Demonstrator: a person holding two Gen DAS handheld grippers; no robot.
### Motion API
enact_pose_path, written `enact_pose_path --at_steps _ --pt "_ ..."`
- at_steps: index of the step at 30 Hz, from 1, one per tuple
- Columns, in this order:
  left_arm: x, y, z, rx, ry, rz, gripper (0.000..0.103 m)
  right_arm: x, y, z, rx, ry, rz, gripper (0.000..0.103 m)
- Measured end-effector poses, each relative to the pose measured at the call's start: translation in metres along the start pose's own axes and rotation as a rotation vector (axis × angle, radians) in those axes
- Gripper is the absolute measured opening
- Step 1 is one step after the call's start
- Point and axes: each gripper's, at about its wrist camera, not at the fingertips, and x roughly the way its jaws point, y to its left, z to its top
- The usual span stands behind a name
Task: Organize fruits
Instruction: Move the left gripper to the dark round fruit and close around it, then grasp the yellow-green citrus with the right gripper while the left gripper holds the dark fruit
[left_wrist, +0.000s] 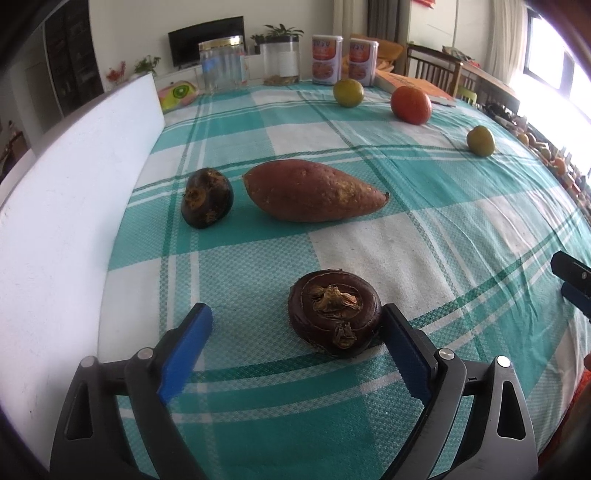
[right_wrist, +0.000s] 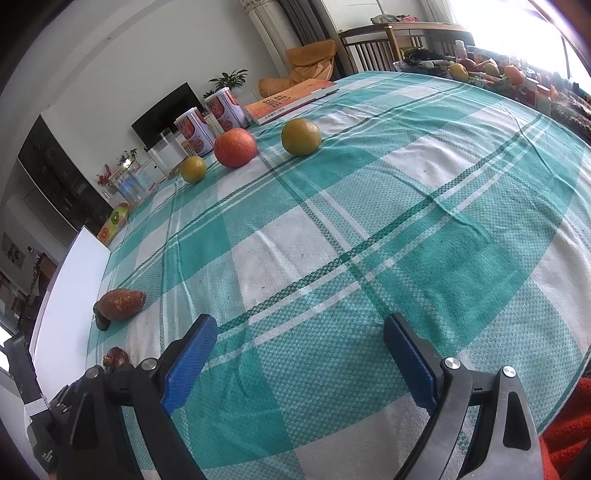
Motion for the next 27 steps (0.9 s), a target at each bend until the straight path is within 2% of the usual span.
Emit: enact_pose_path --at_steps 4,8,10,14,17,21,23,26,27 --pt "0.000 0.000 0.000 0.000 0.000 0.000 0.093 0.002 0.005 -0.001 -0.026 0.009 -0.018 0.097" --pt "0.000 0.000 0.000 0.000 0.000 0.001 0.093 -0.006 -0.005 0.001 0.042 -0.010 0.065 0.097" --pt "0.000 0.000 0.000 0.000 0.000 0.000 0.093 -0.007 -0.010 0.014 0.057 -0.013 0.060 0.097" --pt "0.000 0.000 0.000 0.000 0.000 0.000 0.093 0.019 -0.011 0.069 0.014 0.003 0.008 0.097" --pt "0.000 0.000 0.000 0.000 0.000 0.000 0.093 0.050 -0.003 0.117 -0.096 -0.002 -0.072 0.097" --pt "0.000 0.000 0.000 0.000 0.000 0.000 0.093 0.091 0.006 0.166 -0.173 -0.003 -0.107 0.094" --pt "0.000 0.000 0.000 0.000 0.000 0.000 0.093 0.112 0.002 0.183 -0.131 0.030 -0.075 0.089" --pt "0.000 0.000 0.000 0.000 0.000 0.000 0.093 0.136 -0.014 0.195 0.027 0.097 0.011 0.078" --pt "0.000 0.000 0.000 0.000 0.000 0.000 0.093 0.142 -0.018 0.196 0.084 0.114 0.036 0.071"
